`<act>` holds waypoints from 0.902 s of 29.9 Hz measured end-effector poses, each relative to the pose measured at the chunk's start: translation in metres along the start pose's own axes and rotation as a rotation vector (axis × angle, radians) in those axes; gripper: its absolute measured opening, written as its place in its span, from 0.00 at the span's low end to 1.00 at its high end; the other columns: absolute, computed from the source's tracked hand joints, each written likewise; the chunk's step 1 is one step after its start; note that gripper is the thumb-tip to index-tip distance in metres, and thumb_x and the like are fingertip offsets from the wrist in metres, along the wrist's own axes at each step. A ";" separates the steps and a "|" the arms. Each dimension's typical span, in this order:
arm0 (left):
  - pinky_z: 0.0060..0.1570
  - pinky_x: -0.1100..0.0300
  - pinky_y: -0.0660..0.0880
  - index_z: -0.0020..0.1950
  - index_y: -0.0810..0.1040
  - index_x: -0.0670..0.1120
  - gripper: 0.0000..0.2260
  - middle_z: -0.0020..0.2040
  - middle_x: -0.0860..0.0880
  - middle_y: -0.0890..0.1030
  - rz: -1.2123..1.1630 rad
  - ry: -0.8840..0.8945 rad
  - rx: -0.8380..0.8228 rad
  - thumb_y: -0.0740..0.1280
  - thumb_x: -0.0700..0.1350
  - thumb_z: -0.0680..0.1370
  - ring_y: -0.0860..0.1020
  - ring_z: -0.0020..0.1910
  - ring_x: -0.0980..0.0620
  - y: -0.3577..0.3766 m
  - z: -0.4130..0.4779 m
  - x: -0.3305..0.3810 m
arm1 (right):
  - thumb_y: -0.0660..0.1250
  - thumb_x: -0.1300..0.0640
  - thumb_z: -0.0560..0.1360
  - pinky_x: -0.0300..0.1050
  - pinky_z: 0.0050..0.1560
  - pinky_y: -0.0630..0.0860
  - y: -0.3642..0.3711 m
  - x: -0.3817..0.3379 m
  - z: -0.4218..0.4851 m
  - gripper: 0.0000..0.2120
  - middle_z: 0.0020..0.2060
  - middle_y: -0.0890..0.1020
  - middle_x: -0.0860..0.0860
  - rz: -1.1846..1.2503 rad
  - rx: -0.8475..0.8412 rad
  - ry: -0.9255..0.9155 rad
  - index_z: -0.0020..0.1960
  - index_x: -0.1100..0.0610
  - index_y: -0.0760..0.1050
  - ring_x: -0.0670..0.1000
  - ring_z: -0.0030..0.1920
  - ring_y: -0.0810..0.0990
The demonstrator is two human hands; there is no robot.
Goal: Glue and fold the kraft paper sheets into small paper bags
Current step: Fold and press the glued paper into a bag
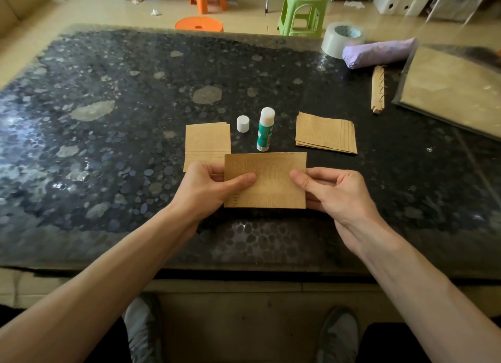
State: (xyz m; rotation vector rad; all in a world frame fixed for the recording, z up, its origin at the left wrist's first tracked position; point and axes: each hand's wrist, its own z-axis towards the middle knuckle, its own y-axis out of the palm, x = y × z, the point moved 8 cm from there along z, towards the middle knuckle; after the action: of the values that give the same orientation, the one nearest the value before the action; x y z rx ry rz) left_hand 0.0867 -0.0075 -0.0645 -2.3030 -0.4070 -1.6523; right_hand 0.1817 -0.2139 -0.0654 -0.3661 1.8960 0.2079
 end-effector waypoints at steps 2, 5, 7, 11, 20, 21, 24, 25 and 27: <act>0.51 0.58 0.83 0.55 0.86 0.44 0.11 0.49 0.49 0.88 -0.014 -0.010 0.001 0.76 0.45 0.74 0.86 0.50 0.52 -0.001 -0.001 0.000 | 0.78 0.57 0.71 0.39 0.41 0.84 -0.001 -0.001 0.000 0.09 0.43 0.89 0.50 0.008 0.002 -0.009 0.51 0.57 0.86 0.48 0.46 0.89; 0.54 0.55 0.82 0.56 0.85 0.46 0.12 0.50 0.50 0.88 -0.088 -0.061 -0.028 0.76 0.47 0.74 0.86 0.51 0.52 0.004 -0.004 -0.002 | 0.79 0.56 0.71 0.39 0.42 0.84 0.001 -0.002 0.000 0.09 0.43 0.89 0.49 -0.005 0.003 -0.025 0.51 0.56 0.86 0.47 0.46 0.88; 0.57 0.52 0.80 0.56 0.85 0.45 0.14 0.51 0.49 0.87 -0.110 -0.093 -0.040 0.77 0.49 0.73 0.86 0.52 0.52 0.008 -0.006 -0.005 | 0.79 0.54 0.70 0.40 0.44 0.84 0.004 -0.001 -0.001 0.10 0.44 0.89 0.47 -0.018 0.002 -0.031 0.51 0.54 0.86 0.46 0.47 0.88; 0.57 0.51 0.81 0.57 0.85 0.44 0.15 0.51 0.49 0.87 -0.105 -0.086 -0.003 0.78 0.48 0.72 0.86 0.52 0.51 0.007 -0.006 -0.007 | 0.80 0.52 0.70 0.45 0.51 0.85 0.015 0.002 -0.006 0.14 0.47 0.89 0.47 -0.002 -0.056 -0.044 0.54 0.53 0.85 0.46 0.51 0.88; 0.49 0.59 0.83 0.56 0.85 0.42 0.13 0.50 0.47 0.88 -0.105 -0.131 -0.081 0.75 0.46 0.74 0.86 0.50 0.50 0.015 -0.007 -0.013 | 0.81 0.49 0.68 0.40 0.50 0.82 0.012 0.005 -0.007 0.11 0.44 0.88 0.41 -0.048 0.018 -0.060 0.49 0.47 0.84 0.39 0.47 0.86; 0.48 0.60 0.83 0.57 0.85 0.41 0.12 0.50 0.46 0.87 -0.114 -0.128 -0.080 0.75 0.45 0.75 0.86 0.50 0.50 0.015 -0.007 -0.012 | 0.81 0.50 0.68 0.41 0.50 0.82 0.010 0.005 -0.007 0.11 0.44 0.88 0.41 -0.036 0.018 -0.057 0.49 0.48 0.84 0.40 0.47 0.86; 0.50 0.58 0.83 0.57 0.85 0.42 0.12 0.50 0.46 0.88 -0.099 -0.098 -0.071 0.75 0.45 0.76 0.86 0.51 0.49 0.017 -0.007 -0.011 | 0.81 0.51 0.68 0.42 0.50 0.83 0.017 0.008 -0.009 0.16 0.47 0.89 0.46 0.010 -0.044 -0.028 0.53 0.52 0.84 0.44 0.50 0.87; 0.52 0.57 0.83 0.57 0.85 0.42 0.12 0.50 0.46 0.87 -0.092 -0.093 -0.079 0.75 0.45 0.76 0.86 0.51 0.49 0.018 -0.008 -0.011 | 0.82 0.51 0.68 0.40 0.47 0.83 0.019 0.009 -0.010 0.16 0.46 0.89 0.46 0.009 -0.048 -0.026 0.53 0.53 0.84 0.45 0.49 0.87; 0.54 0.55 0.82 0.58 0.85 0.43 0.13 0.51 0.47 0.87 -0.091 -0.098 -0.105 0.75 0.46 0.75 0.86 0.52 0.50 0.023 -0.009 -0.011 | 0.83 0.50 0.66 0.40 0.47 0.83 0.017 0.010 -0.010 0.16 0.44 0.89 0.45 -0.038 -0.010 -0.039 0.51 0.52 0.84 0.43 0.48 0.87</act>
State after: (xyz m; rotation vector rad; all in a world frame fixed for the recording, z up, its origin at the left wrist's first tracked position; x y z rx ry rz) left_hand 0.0846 -0.0326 -0.0731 -2.4843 -0.4620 -1.6440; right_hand 0.1639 -0.2023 -0.0717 -0.4024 1.8486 0.1980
